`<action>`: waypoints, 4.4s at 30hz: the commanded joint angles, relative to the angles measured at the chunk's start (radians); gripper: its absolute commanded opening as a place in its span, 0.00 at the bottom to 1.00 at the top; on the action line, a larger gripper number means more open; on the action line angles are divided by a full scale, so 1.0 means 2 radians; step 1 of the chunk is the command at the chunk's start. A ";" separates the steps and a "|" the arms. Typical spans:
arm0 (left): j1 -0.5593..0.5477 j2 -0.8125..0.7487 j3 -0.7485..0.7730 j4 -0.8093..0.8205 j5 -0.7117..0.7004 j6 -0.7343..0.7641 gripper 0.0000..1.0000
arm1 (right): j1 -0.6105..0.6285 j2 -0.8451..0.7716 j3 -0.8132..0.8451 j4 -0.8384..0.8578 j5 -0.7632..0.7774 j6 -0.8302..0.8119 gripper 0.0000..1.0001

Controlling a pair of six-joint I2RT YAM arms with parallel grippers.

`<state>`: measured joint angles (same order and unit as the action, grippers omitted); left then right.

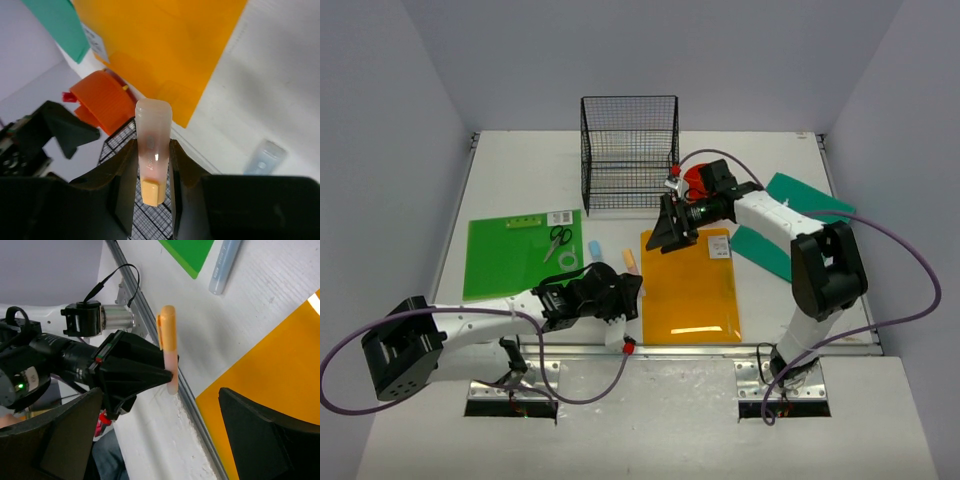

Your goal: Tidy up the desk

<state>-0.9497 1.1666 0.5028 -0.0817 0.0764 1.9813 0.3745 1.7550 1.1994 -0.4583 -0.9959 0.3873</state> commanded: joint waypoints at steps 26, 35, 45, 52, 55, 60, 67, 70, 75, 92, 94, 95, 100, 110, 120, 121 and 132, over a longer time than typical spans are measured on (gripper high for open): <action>-0.005 -0.006 0.027 0.013 0.082 0.319 0.00 | 0.086 0.104 0.098 -0.024 0.034 -0.006 0.41; -0.005 -0.020 0.004 0.036 0.072 0.275 0.86 | 0.080 0.087 0.108 -0.053 0.032 -0.027 0.00; -0.009 -0.120 0.031 0.013 0.096 0.022 1.00 | -0.092 -0.011 0.193 -0.003 0.092 -0.032 0.00; -0.002 -0.005 0.288 -0.112 0.012 -0.439 1.00 | -0.164 -0.091 0.151 0.197 0.229 -0.077 0.00; 0.003 0.020 0.339 -0.122 0.015 -0.592 1.00 | -0.174 -0.103 0.104 0.307 0.273 -0.061 0.00; 0.044 0.073 0.416 -0.160 0.020 -0.788 1.00 | -0.177 -0.053 0.124 0.353 0.281 -0.034 0.00; 0.205 0.132 0.455 -0.214 0.130 -1.019 1.00 | -0.177 0.008 0.150 0.385 0.293 -0.020 0.00; 0.219 0.124 0.426 -0.195 0.141 -1.035 1.00 | -0.176 0.029 0.157 0.388 0.290 -0.013 0.00; 0.220 0.118 0.401 -0.184 0.143 -1.043 1.00 | -0.172 0.058 0.160 0.401 0.277 -0.015 0.00; 0.224 0.106 0.376 -0.178 0.138 -1.034 1.00 | -0.122 0.118 0.184 0.398 0.267 -0.091 0.00; 0.224 0.103 0.374 -0.176 0.137 -1.033 1.00 | -0.117 0.118 0.181 0.394 0.269 -0.104 0.00; 0.224 0.102 0.372 -0.175 0.137 -1.032 1.00 | -0.115 0.117 0.179 0.392 0.272 -0.112 0.00; 0.225 0.102 0.368 -0.172 0.137 -1.028 1.00 | -0.109 0.115 0.169 0.380 0.276 -0.140 0.00; 0.226 0.102 0.361 -0.168 0.135 -1.026 1.00 | -0.110 0.104 0.156 0.356 0.274 -0.168 0.00; 0.226 0.094 0.352 -0.164 0.126 -1.023 1.00 | -0.110 0.101 0.152 0.342 0.273 -0.176 0.02; 0.226 0.092 0.349 -0.163 0.119 -1.022 1.00 | -0.110 0.100 0.150 0.342 0.274 -0.177 0.04; 0.227 0.087 0.323 -0.170 -0.007 -1.085 1.00 | -0.110 0.091 0.161 0.331 0.278 -0.175 0.74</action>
<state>-0.5039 1.3866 1.1743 -0.4506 0.1784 -0.1008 0.1532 2.0060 1.4990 0.1808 -0.4464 0.0411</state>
